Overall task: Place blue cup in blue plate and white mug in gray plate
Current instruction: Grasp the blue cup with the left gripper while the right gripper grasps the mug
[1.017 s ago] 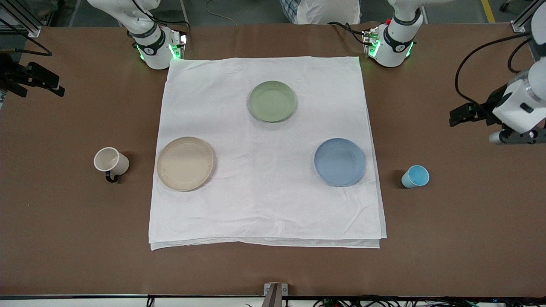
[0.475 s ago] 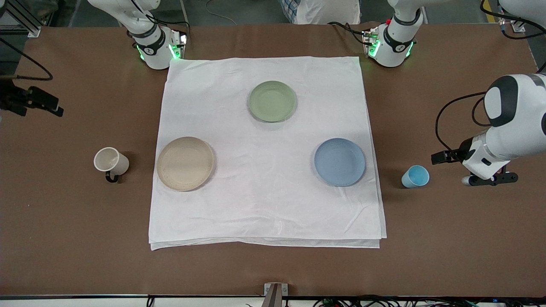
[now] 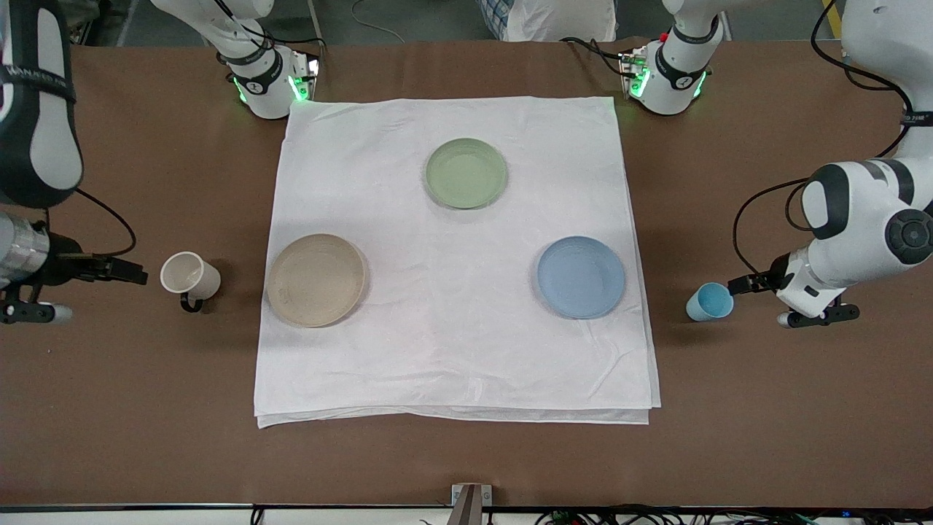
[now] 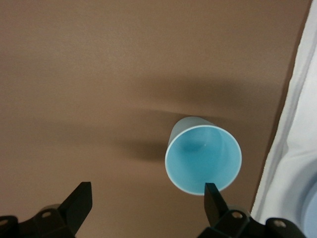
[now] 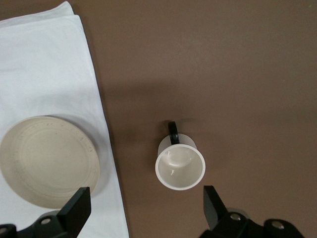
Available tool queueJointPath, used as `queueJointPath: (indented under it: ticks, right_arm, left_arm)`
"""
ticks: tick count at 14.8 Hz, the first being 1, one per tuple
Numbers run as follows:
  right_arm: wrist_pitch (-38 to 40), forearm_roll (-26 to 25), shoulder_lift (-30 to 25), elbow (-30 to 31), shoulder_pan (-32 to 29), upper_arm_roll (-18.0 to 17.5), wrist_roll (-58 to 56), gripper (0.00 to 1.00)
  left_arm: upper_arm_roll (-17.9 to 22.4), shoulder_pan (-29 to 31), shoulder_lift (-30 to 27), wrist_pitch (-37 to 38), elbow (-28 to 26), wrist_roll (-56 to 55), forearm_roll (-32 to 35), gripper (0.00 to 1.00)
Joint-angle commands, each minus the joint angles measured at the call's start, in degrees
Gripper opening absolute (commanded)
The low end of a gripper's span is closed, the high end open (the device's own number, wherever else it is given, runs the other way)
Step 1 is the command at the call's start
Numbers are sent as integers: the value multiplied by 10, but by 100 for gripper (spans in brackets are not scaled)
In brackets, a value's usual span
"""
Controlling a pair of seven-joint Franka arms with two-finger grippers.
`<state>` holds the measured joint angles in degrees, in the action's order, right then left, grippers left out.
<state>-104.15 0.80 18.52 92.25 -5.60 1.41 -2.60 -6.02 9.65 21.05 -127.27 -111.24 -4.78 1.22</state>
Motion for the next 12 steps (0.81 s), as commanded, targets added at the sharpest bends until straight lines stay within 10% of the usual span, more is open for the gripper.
queueJointPath:
  ticks: [1,4,8,10,12]
  right_arm:
    - [-115,-6,8,97,-16,-7,-3,100]
    - [-247,-3,9,193,-16,-7,-3,97]
    - [-305,-3,54,203,-18,-7,-16,91]
    - [-309,-3,70,204,-19,-7,-23,81]
    - [-309,-3,78,204,-25,-8,-27,65]
  left_arm:
    - [-2,1,21,-30,-3,-3,-27,98]
    - [-2,0,46,-51,-3,-3,-42,80]
    - [-3,-2,63,-65,-2,-3,-42,33]
    - [-6,-5,62,-61,-2,-8,-43,6]
    - [-16,-6,51,-50,-3,-37,-43,1]
